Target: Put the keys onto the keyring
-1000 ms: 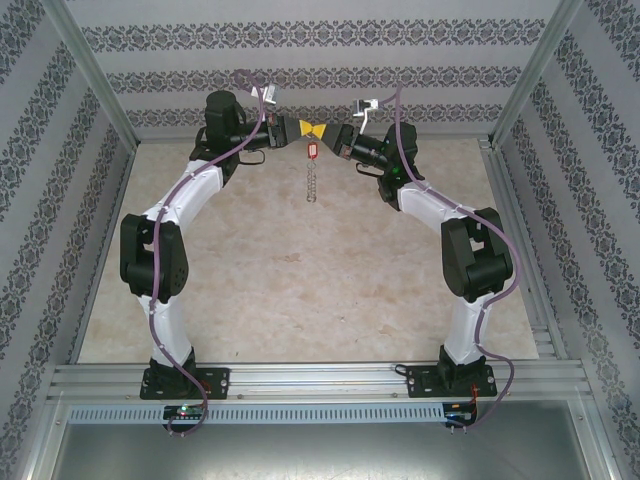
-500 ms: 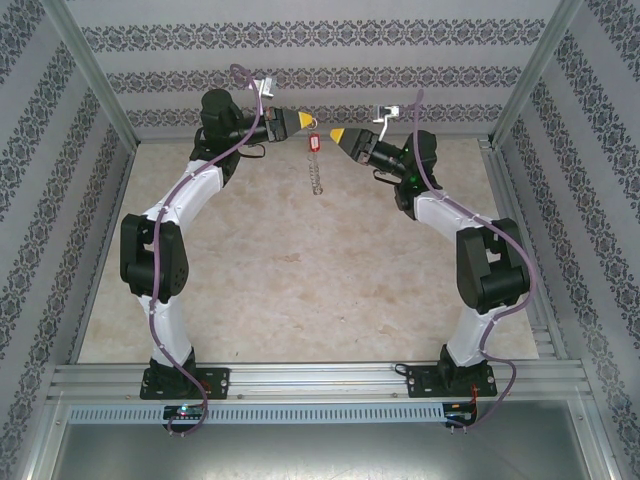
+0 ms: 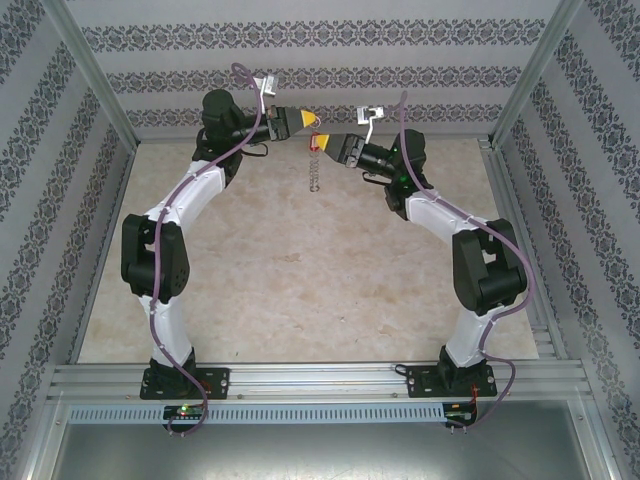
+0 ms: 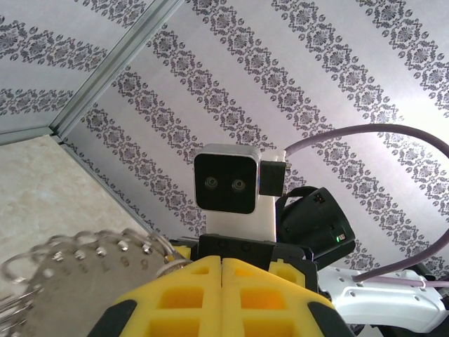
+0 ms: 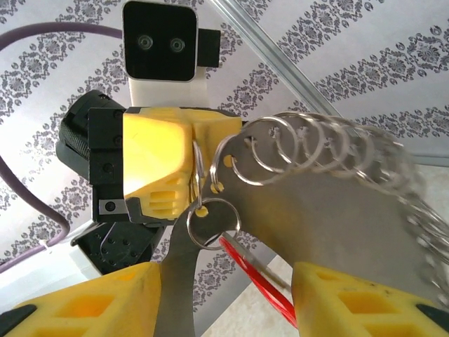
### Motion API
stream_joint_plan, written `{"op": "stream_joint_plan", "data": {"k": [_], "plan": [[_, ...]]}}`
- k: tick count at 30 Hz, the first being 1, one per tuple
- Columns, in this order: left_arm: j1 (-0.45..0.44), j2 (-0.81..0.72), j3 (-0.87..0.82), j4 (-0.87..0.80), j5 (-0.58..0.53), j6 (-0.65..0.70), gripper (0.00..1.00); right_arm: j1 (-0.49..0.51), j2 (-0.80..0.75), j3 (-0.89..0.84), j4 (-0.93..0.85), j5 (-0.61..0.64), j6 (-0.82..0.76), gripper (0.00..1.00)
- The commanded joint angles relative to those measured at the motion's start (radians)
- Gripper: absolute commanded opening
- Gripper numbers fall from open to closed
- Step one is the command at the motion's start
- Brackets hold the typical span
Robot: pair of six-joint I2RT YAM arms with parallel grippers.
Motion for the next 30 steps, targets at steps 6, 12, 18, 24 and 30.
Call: {"op": "stream_joint_plan", "data": {"k": [6, 12, 18, 24, 30], "plan": [[-0.015, -0.029, 0.017, 0.125, 0.026, -0.052, 0.0, 0.011, 0.003, 0.035, 0.013, -0.033, -0.037, 0.27], [-0.015, -0.037, 0.006, 0.145, 0.0, -0.066, 0.0, 0.013, -0.016, 0.008, 0.015, -0.038, -0.046, 0.0], [-0.016, -0.057, -0.042, 0.196, -0.041, -0.087, 0.0, 0.027, -0.017, 0.015, 0.012, -0.031, -0.046, 0.0], [-0.034, -0.075, -0.101, 0.246, -0.075, -0.105, 0.0, 0.056, 0.023, 0.07, 0.001, -0.04, -0.035, 0.0], [-0.041, -0.079, -0.131, 0.278, -0.092, -0.117, 0.0, 0.056, 0.027, 0.06, -0.015, -0.029, -0.039, 0.0]]}}
